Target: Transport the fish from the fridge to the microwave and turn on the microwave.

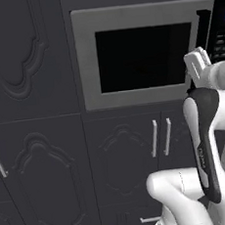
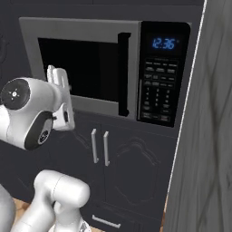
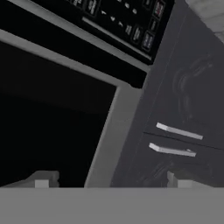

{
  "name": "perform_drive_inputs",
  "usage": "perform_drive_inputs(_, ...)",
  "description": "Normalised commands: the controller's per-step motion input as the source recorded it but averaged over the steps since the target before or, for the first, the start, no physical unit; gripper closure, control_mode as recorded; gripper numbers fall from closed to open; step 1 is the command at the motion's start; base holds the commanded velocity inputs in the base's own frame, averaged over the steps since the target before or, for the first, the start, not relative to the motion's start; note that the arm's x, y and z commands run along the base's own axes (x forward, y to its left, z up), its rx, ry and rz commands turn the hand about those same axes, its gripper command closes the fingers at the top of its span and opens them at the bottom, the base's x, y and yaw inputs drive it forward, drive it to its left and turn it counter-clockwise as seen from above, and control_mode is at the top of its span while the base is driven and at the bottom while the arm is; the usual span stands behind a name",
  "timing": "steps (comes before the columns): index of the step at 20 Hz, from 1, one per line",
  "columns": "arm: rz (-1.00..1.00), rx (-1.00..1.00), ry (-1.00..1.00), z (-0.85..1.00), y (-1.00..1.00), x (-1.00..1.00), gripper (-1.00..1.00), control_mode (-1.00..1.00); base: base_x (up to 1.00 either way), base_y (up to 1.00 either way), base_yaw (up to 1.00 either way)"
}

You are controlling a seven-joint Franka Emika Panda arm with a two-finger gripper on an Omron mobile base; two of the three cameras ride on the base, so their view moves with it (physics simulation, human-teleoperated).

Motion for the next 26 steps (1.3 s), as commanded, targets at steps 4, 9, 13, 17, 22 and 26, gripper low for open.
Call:
perform_drive_inputs(4,-0.01,-0.01,0.58,-0.04,-0.14,-0.26,-1.00,-1.00,0.00,0.00,0.00)
perform_drive_inputs(9,0.00,0.01,0.02,-0.45,-0.44,-0.65,-1.00,-1.00,0.00,0.00,0.00)
perform_drive_inputs(13,0.00,0.15,-0.08,-0.34,-0.53,-0.60,-1.00,-1.00,0.00,0.00,0.00)
perform_drive_inputs(17,0.00,0.18,-0.19,-0.30,-0.38,-0.18,-1.00,-1.00,0.00,0.00,0.00)
perform_drive_inputs(22,0.00,0.13,-0.13,-0.05,-0.08,0.00,-1.00,-1.00,0.00,0.00,0.00)
perform_drive_inputs(26,0.00,0.06,-0.04,0.00,-0.04,0.00,1.00,-1.00,0.00,0.00,0.00)
